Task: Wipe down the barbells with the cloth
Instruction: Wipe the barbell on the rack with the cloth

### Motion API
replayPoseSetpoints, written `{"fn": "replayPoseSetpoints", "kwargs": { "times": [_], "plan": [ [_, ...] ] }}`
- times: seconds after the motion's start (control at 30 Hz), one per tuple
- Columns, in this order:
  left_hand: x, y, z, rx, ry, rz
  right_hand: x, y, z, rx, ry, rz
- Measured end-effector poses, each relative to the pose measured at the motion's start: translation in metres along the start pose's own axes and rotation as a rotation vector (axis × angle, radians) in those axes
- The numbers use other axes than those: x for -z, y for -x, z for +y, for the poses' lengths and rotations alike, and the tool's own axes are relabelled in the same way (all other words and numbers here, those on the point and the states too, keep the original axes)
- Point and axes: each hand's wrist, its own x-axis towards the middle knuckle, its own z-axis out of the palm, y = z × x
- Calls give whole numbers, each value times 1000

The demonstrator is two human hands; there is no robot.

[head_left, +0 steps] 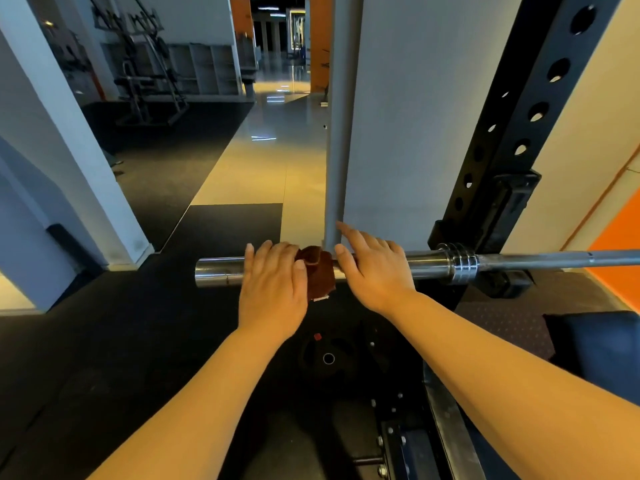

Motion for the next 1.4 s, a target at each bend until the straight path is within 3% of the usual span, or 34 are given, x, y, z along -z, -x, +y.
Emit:
{"fn": "replayPoseSetpoints", "kwargs": {
  "times": [0.17,0.3,0.37,0.47,0.57,0.63,0.77,0.83,0.93,1.07,1.13,1.23,1.33,1.4],
  "plan": [
    [7,6,52,130,591,-104,-18,21,-26,219,96,-20],
    [6,1,37,119,726,-105,-10,30,3,228,168,36],
    [2,-2,21,96,642,-115,-1,36,28,179,178,86],
    [-6,-6,8,45,409,-76,7,49,61,-54,203,237],
    [-11,-6,17,-78,219,-21,6,50,47,-238,142,286],
    [-16,-4,29,-97,156,1,2,45,26,-209,110,213],
    [-24,-5,40,-69,71,-23,9,39,34,-10,291,109],
    [-25,-5,39,-73,31,-38,26,35,58,-66,432,107],
    [-25,-6,38,-74,-13,-84,49,25,80,-163,552,-38],
    [-23,-8,39,-61,-20,-115,58,-1,68,-167,594,-300],
    [-23,-8,38,-68,-36,-113,57,-6,62,-172,583,-343],
    [-26,-6,35,-91,-28,-100,45,17,70,-132,575,-163],
    [-30,-6,34,-110,-24,-76,22,58,79,-104,225,214],
    [-32,-6,36,-106,-34,-66,10,71,78,-98,122,289]
  ]
}}
